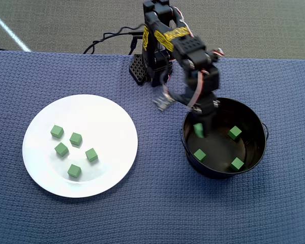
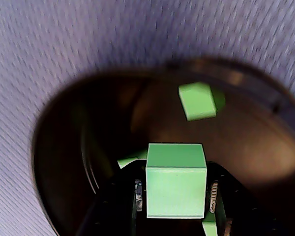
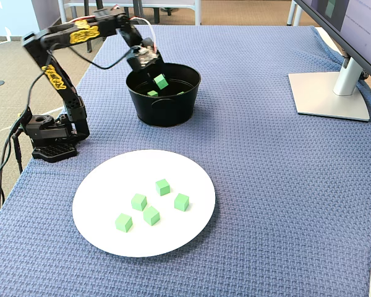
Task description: Pick up the green cubes from the white plate and place them in the black recipient
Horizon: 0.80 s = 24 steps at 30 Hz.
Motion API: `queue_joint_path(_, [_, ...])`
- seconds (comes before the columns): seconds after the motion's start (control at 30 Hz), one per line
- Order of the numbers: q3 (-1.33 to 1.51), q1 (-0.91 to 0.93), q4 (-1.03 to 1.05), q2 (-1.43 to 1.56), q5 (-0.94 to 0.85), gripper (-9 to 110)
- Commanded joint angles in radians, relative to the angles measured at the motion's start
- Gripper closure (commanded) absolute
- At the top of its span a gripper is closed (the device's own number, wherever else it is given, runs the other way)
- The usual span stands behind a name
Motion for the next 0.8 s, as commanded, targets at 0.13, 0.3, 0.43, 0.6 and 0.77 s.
queue_joint_path(0.13, [-0.229,-0.124,-0.038,-0.167,-0.002,102])
queue_joint_path(0.3, [-0.213,-0.137,-0.005,-0.140,-0.040,64])
queue_joint_path(0.43, [-0.229,-0.126,0.044,-0.138,-0.043,48])
queue_joint_path(0.6, [-0.219,-0.101,0.054,-0.127,-0.060,45])
queue_joint_path(0.77, [-0.278,0.058,0.110,-0.100,-0.081,46])
